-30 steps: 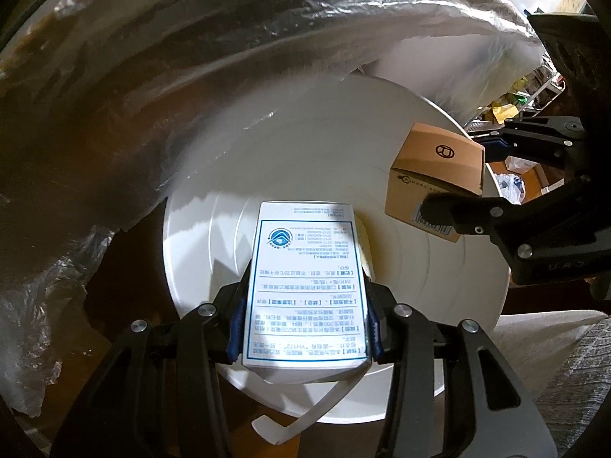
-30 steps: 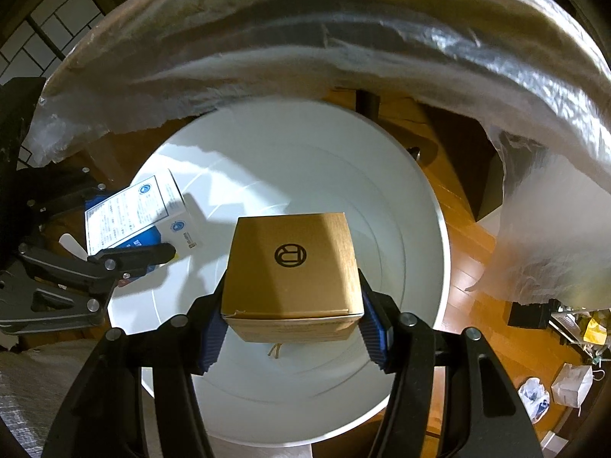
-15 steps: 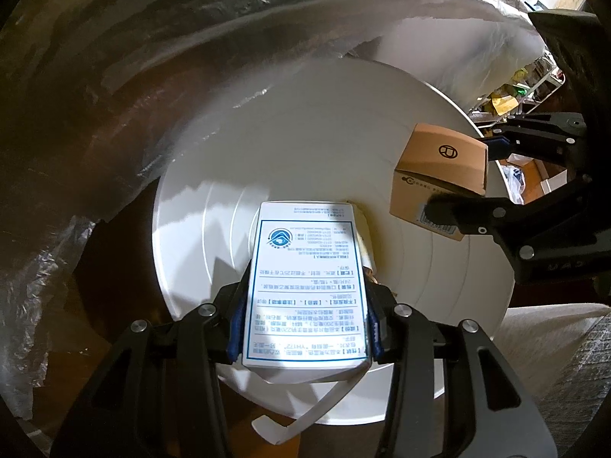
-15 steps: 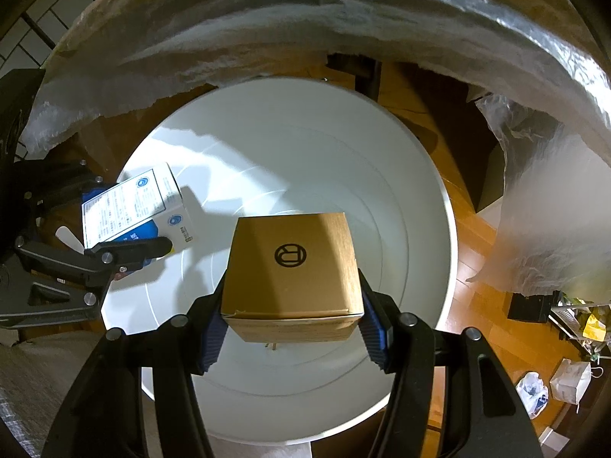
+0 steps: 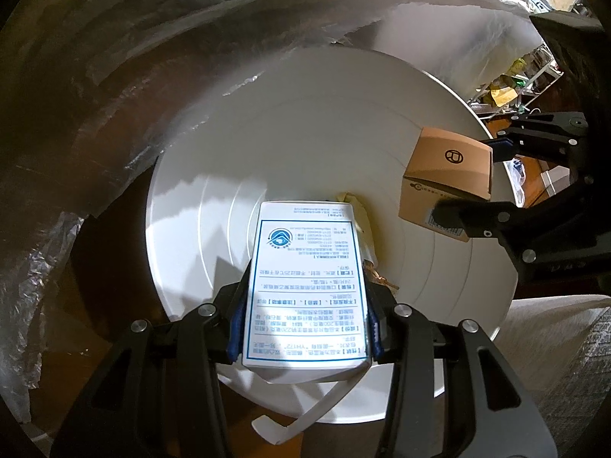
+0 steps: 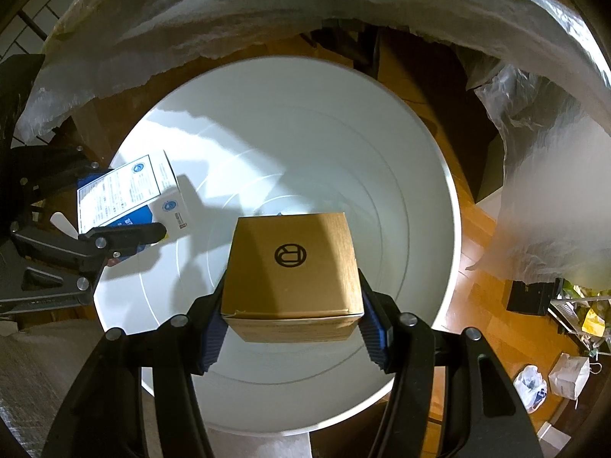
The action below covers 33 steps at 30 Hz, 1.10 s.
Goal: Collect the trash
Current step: 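Open both tools to drop the boxes into the bin, then grasp the lavender hair roller with the left tool while the right tool grasps the white medicine box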
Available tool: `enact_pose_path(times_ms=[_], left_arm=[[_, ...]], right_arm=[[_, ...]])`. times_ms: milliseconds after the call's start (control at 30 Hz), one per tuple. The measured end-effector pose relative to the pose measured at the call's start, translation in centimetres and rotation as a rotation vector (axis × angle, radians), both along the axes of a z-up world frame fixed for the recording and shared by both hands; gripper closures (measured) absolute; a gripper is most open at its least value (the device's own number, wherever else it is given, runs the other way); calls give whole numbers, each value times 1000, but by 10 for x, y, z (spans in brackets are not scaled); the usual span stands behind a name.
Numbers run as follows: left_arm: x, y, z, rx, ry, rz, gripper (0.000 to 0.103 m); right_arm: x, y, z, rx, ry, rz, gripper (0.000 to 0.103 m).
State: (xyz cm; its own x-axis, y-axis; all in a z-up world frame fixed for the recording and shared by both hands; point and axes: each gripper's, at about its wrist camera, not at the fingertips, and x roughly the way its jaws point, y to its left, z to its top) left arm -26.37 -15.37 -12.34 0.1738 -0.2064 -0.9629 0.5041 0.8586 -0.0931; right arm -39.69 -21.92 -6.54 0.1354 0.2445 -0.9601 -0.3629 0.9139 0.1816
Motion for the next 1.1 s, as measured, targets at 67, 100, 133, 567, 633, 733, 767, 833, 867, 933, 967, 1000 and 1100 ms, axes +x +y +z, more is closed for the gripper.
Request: enact_pose_path(times_ms=[67,100,133,567,633,733,767,833,867,933,967,1000,1100], left_arm=[[0,-1,1,-24,10,-9,53],[0,-1,1,-23,7,-4,43],[0,-1,2,-24,2,-2,39],[-17,26,78,-127,-158,43,21],[-21,32,110,-180,-244,41,11],[-18,39,148,-205,-387,64,3],[-14,42,158,-202,-423,82,3],[-2,48,169,-208,-464,126,3],[6,51,172,-214,-471,151,3],[25,58,171,-196,-466,213,3],[35,60,170,-196,-468,236,3],[41,64,172,-201,-470,247,3],[64,64,167,-193,-467,274,3]], right_arm=[[-1,-2,-1,8,6,3,44],[-2,-2,-1,9,5,1,40],[-2,-2,0,6,5,-2,32],[-9,-22,92,66,-233,-31,18],[-9,-27,119,97,-308,-34,13],[1,-34,156,118,-429,-39,6],[8,-36,169,108,-477,-45,5],[26,-38,183,105,-526,-56,5],[34,-39,187,104,-538,-66,5],[58,-39,193,107,-541,-89,4],[76,-36,196,110,-533,-89,4],[89,-33,197,94,-535,-97,4],[135,-23,199,60,-526,-115,4]])
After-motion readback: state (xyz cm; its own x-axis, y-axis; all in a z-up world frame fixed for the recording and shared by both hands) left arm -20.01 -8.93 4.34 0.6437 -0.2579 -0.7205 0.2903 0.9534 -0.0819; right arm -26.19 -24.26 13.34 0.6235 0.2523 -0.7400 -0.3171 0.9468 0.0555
